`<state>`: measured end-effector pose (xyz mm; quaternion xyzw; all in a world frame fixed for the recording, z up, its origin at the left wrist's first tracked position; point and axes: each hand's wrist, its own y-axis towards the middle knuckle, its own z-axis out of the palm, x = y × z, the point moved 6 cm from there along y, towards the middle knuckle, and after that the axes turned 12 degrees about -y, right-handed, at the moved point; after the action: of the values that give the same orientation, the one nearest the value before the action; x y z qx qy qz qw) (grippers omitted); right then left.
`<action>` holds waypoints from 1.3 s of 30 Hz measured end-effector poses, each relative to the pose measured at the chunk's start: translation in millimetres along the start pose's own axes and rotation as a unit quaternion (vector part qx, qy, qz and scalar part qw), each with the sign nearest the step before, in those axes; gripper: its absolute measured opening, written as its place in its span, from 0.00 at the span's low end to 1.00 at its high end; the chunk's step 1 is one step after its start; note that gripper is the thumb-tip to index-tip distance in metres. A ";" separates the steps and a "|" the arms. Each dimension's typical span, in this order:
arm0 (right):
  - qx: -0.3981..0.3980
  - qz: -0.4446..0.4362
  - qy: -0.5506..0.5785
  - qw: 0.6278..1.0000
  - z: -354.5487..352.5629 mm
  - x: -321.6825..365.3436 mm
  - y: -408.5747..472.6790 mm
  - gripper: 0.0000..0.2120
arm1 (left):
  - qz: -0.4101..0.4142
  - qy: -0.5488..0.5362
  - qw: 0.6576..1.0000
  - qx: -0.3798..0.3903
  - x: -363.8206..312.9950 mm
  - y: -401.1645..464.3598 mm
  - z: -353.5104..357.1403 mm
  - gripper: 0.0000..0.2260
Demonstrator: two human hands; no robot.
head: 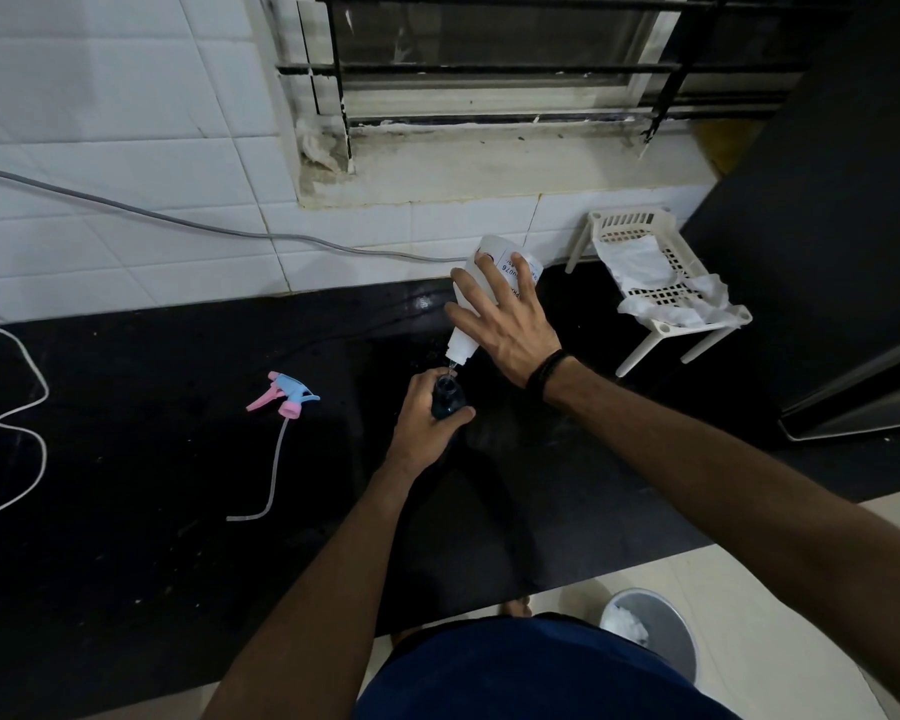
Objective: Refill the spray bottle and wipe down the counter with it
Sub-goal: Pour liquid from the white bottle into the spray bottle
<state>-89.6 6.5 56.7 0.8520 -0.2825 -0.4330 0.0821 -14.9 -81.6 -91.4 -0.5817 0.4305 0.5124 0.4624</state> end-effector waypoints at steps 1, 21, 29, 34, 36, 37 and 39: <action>0.000 0.000 -0.001 1.000 -0.6 0.1 0.2 0.26 | 0.001 0.000 1.000 0.000 -0.6 0.0 0.0 0.25; -0.049 -0.001 -0.006 0.999 -5.8 4.9 -3.9 0.24 | -0.006 -0.006 1.000 -0.002 -0.9 -2.0 0.1 0.26; -0.069 -0.004 -0.006 0.998 -8.6 7.7 -5.4 0.24 | -0.004 -0.009 1.000 -0.002 -3.1 -2.8 0.6 0.25; -0.076 -0.012 -0.002 0.997 -10.4 10.2 -6.5 0.22 | -0.006 0.001 1.000 -0.003 -1.0 -1.8 0.2 0.26; -0.085 -0.010 -0.004 0.996 -12.6 10.3 -7.8 0.19 | -0.002 0.004 1.000 -0.005 0.2 -0.9 0.3 0.26; -0.085 -0.011 -0.004 0.996 -13.0 10.6 -8.2 0.19 | -0.001 0.004 1.000 -0.006 0.7 -0.5 0.3 0.26; -0.080 -0.015 -0.001 0.997 -12.9 11.4 -8.5 0.21 | -0.002 0.005 1.000 -0.007 1.5 -0.2 0.3 0.27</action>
<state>-70.7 5.8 53.4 0.8465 -0.2340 -0.4561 0.1437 -14.7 -81.3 -92.9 -0.5885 0.4278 0.5114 0.4574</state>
